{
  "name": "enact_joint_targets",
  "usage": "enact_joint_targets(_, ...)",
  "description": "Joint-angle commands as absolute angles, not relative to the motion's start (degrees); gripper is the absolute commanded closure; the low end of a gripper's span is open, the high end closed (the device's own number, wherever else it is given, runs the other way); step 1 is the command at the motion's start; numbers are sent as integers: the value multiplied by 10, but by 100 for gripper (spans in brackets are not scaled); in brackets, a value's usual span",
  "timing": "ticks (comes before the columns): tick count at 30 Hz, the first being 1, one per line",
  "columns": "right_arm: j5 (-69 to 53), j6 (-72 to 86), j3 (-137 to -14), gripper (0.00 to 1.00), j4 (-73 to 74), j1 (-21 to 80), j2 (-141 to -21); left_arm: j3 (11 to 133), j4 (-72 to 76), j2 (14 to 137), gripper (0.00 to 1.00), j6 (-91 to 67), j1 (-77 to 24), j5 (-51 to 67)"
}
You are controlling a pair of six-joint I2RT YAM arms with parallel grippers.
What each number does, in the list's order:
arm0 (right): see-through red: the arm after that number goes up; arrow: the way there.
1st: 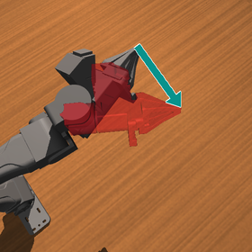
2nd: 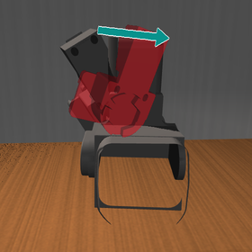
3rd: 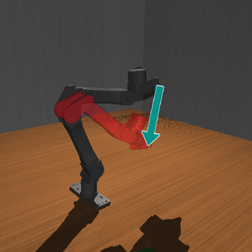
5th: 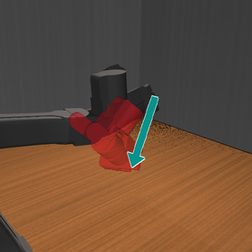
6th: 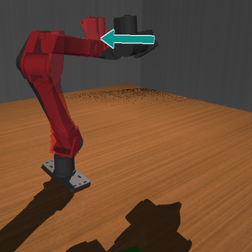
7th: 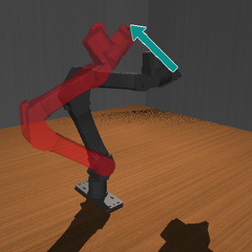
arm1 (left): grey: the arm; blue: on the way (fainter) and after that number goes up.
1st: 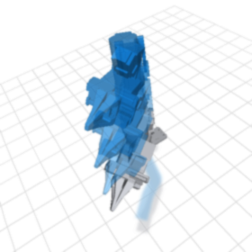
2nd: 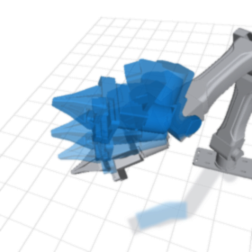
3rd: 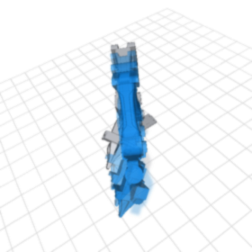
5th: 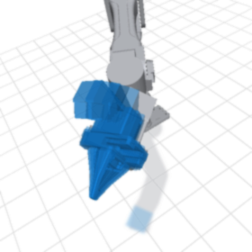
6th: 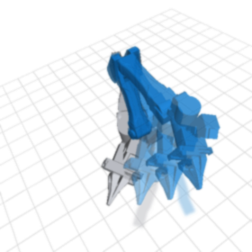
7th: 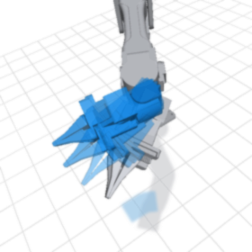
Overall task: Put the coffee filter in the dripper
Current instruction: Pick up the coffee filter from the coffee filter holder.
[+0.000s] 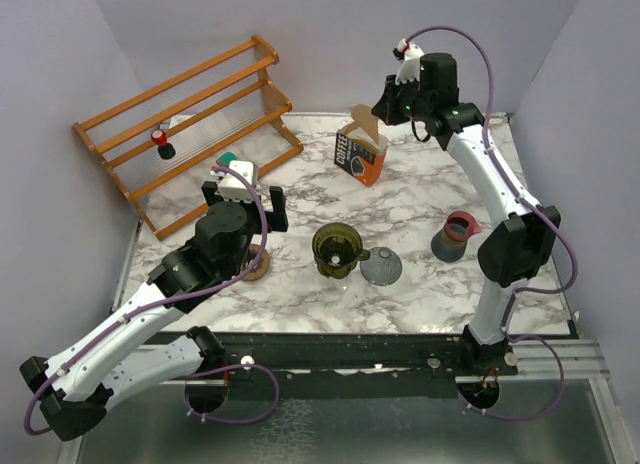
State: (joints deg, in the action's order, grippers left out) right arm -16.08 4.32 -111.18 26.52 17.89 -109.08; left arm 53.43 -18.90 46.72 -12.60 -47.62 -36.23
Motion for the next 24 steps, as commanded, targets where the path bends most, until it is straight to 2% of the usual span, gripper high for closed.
enact_joint_targets(1, -196, 49, -1111, 99, 256, 177, -1050, 527, -179, 461, 1, -127, -473, -348)
enact_joint_targets(12, -261, 89, -1070, 99, 230, 181, -982, 531, -179, 472, 1, -142, -471, -319)
enact_joint_targets(24, -384, 202, -932, 99, 108, 211, -839, 573, -154, 502, 1, -238, -469, -185)
